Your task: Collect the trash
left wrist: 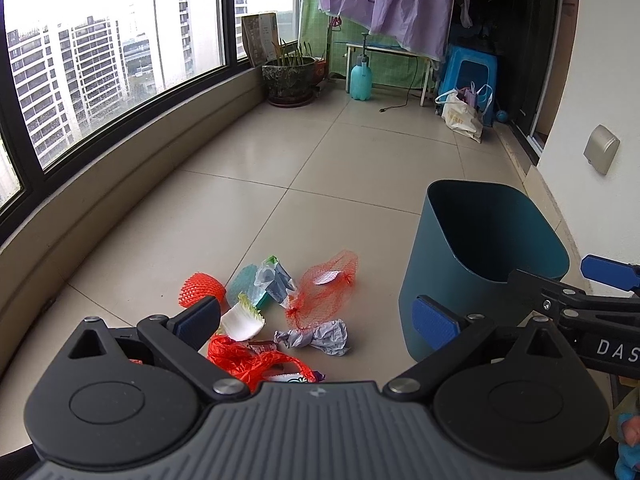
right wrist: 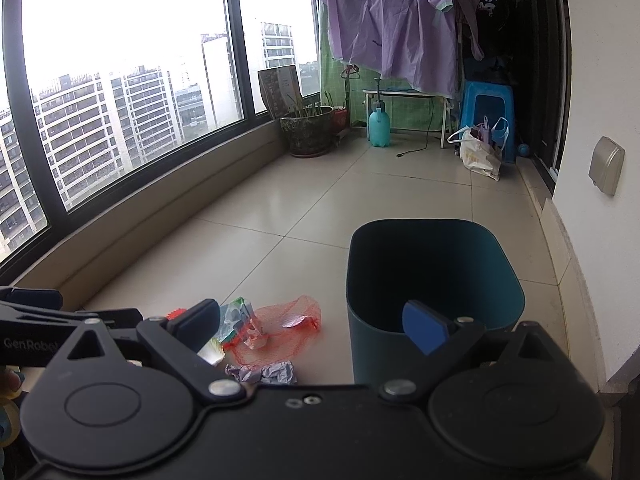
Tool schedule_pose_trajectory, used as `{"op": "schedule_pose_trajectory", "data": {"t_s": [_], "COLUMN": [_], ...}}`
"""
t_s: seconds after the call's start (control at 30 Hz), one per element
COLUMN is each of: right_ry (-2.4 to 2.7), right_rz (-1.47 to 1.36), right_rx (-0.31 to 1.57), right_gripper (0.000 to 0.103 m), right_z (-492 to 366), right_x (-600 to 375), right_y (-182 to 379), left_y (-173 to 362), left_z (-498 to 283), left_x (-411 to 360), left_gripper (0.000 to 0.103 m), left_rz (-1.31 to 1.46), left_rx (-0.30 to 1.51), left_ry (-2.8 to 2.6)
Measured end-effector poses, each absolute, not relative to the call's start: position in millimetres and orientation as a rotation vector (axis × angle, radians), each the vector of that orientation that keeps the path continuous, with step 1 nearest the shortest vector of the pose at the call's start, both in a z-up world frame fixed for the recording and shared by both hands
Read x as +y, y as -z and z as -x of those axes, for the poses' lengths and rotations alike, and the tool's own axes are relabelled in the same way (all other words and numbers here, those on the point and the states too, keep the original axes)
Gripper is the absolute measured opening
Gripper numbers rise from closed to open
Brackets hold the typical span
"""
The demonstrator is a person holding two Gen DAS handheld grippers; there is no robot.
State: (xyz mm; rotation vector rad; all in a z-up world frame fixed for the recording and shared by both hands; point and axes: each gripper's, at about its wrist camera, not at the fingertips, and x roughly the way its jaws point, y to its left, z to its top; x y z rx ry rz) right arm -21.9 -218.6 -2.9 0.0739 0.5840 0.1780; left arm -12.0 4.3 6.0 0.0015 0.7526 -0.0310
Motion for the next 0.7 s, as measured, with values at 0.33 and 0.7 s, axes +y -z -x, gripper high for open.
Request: {"op": "schedule_pose_trajectory", "data": {"t_s": [0.33, 0.7], "right_ry": [-0.182, -0.178], "right_rz": [-0.068, -0.063], "right_rx": [0.590, 0.605], "right_gripper": [0.097, 0.097], "right_z": [20.2, 18.3], "right_x": [-215.9, -216.7], "right_y": [5.0, 5.9], "left_y": [-4.2, 1.6], "left_z": [7.2, 3.0], "left_x": [4.9, 6.5], "left_gripper": [0.103, 0.103], "left_rz": [0.009, -0.002], "left_rx": [0.770, 0.807], "left_ry": [0.029, 0.006]}}
